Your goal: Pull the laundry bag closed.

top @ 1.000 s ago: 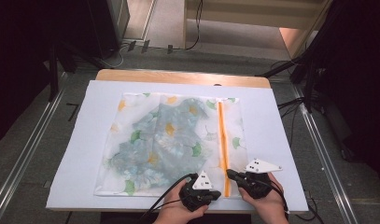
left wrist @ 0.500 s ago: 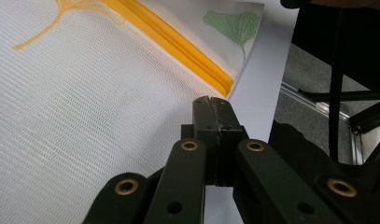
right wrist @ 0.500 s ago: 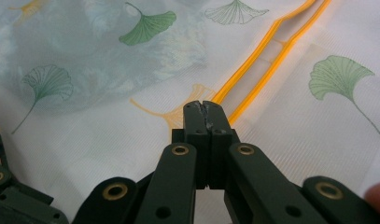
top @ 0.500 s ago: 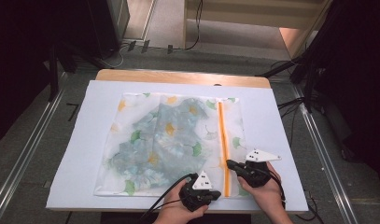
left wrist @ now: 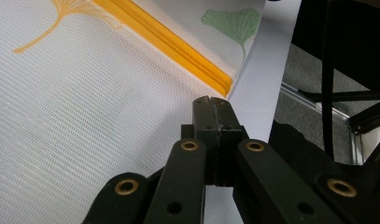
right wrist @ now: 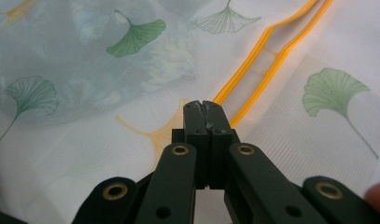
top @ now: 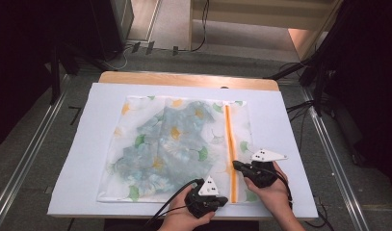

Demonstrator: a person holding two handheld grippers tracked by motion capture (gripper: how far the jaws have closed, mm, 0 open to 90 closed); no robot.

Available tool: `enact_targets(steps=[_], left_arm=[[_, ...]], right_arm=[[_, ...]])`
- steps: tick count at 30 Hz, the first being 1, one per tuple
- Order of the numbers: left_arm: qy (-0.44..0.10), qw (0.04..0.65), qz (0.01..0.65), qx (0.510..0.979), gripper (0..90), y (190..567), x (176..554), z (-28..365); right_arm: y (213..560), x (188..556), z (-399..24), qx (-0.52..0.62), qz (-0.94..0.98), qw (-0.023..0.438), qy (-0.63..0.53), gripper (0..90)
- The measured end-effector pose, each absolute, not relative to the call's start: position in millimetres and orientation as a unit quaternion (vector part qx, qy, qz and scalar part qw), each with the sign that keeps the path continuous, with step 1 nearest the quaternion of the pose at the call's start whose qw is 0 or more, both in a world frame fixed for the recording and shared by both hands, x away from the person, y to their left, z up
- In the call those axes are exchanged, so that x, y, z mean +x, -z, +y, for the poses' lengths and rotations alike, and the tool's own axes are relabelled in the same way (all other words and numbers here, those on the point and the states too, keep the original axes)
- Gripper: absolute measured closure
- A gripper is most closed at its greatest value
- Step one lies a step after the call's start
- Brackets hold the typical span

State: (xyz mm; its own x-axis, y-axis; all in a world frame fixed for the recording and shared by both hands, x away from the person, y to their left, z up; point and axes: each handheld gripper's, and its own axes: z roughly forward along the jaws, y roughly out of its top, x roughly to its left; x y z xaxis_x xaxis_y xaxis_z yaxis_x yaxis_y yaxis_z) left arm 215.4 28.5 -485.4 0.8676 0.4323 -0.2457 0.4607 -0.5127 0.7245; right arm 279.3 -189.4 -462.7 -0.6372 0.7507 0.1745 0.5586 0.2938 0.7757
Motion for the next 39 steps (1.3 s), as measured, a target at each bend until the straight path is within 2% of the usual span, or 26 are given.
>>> enact_targets(steps=[39], left_arm=[[0.025,0.423,0.261,0.868,90.0,485.7,216.8,28.7]], right_arm=[[460.2,314.3,-183.2,0.418,0.792,0.116,-0.429,90.0]])
